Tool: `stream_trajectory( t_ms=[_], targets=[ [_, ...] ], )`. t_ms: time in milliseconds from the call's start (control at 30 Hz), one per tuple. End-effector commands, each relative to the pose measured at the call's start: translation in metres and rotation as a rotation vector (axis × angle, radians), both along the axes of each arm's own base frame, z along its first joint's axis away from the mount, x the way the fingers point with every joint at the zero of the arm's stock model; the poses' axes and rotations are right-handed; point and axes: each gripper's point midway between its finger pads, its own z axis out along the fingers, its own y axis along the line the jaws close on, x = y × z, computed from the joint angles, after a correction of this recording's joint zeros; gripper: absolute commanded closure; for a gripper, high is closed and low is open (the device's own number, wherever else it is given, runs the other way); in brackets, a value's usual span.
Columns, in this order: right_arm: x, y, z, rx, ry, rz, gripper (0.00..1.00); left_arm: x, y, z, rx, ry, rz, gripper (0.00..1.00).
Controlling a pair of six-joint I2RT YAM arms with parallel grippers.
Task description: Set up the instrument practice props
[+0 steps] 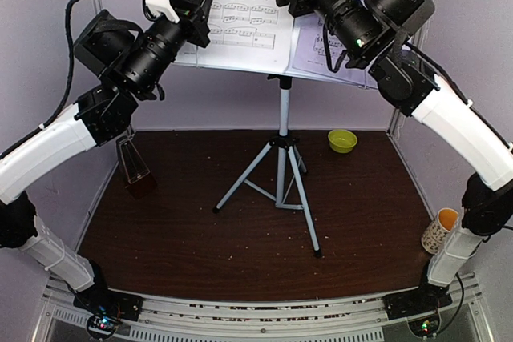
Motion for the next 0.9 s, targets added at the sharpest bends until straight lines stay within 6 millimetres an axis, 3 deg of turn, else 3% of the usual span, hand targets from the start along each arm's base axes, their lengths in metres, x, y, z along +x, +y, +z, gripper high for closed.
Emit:
stream_trajectory(
  t_ms=[0, 233, 433, 533, 767, 867],
  targets=[
    [-0.018, -0.029, 0.026, 0.078, -0.048, -0.013, 0.24, -0.011, 0.015, 0.014, -0.039, -0.039, 0.012, 1.00],
    [-0.022, -0.032, 0.028, 0.082, -0.056, -0.009, 0.16, -0.012, 0.016, 0.013, -0.035, -0.040, 0.010, 0.76],
    [-0.029, -0.035, 0.033, 0.085, -0.070, 0.006, 0.13, -0.016, 0.019, 0.014, -0.037, -0.042, 0.001, 0.61],
    [-0.031, -0.028, 0.025, 0.053, -0.073, 0.027, 0.11, -0.021, 0.022, 0.016, -0.041, -0.046, -0.011, 0.56],
    [-0.052, -0.023, 0.019, -0.028, -0.099, 0.104, 0.05, -0.037, 0.029, 0.014, 0.015, -0.038, -0.056, 0.25],
    [-0.059, -0.026, 0.011, -0.039, -0.085, 0.127, 0.04, -0.040, 0.036, 0.006, 0.051, -0.009, -0.051, 0.22]
  ],
)
